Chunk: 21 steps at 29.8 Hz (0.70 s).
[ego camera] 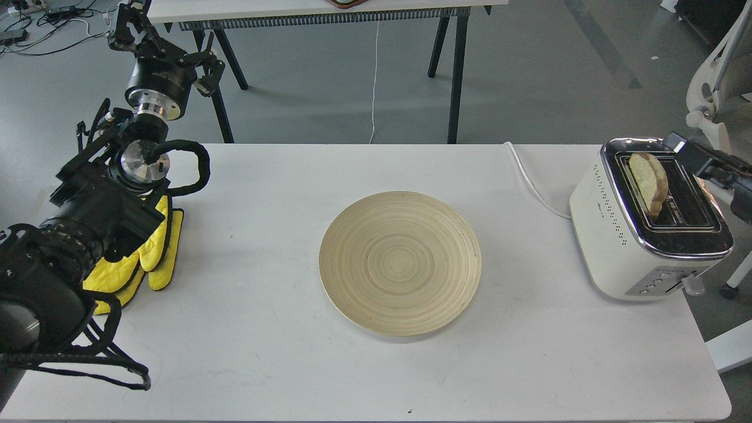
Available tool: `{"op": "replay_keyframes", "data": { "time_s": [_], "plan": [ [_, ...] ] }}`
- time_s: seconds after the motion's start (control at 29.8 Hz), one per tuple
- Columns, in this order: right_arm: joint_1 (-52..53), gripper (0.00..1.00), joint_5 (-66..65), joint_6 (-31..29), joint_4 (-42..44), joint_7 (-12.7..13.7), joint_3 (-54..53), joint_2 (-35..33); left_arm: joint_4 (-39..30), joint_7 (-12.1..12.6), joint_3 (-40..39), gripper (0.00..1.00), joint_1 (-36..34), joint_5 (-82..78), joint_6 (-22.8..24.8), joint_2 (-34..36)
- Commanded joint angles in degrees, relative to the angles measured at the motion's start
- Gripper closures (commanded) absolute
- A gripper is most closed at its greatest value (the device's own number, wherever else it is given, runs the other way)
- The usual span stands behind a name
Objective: Put bread in toaster with right arm
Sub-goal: 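Release the bread and raise the right gripper away from the toaster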
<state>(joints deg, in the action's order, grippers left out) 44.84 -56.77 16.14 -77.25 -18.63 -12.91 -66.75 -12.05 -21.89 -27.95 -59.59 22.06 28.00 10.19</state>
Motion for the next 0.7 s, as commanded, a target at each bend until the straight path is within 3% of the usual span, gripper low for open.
{"op": "replay_keyframes", "data": {
  "time_s": [0.0,0.13,0.4,0.54,0.6,0.67],
  "plan": [
    [0.3,0.02,11.6,-1.0,1.6,0.1,-6.4,2.9,0.0,0.0,0.0,0.0,0.0,0.0,0.0,0.0],
    [0.6,0.0,23.3,-5.0,6.2,0.0,-12.8,7.5,0.0,0.0,0.0,0.0,0.0,0.1,0.0,0.0],
    [0.7,0.01,37.3,-22.4,19.0,-0.2,-25.3,21.5,0.0,0.1,0.0,0.0,0.0,0.1,0.0,0.2],
    [0.9,0.01,49.4,-24.7,25.7,0.6,-27.8,25.8,0.0,0.1,0.0,0.0,0.0,0.1,0.0,0.2],
    [1.7,0.01,52.9,-26.0,30.3,1.6,-29.6,29.3,0.0,0.2,0.1,0.0,0.0,0.1,0.0,0.3],
    [3.9,0.01,54.3,-29.5,34.5,4.3,-32.2,33.2,0.0,0.2,0.3,0.0,0.0,0.0,0.0,0.4]
  ]
}}
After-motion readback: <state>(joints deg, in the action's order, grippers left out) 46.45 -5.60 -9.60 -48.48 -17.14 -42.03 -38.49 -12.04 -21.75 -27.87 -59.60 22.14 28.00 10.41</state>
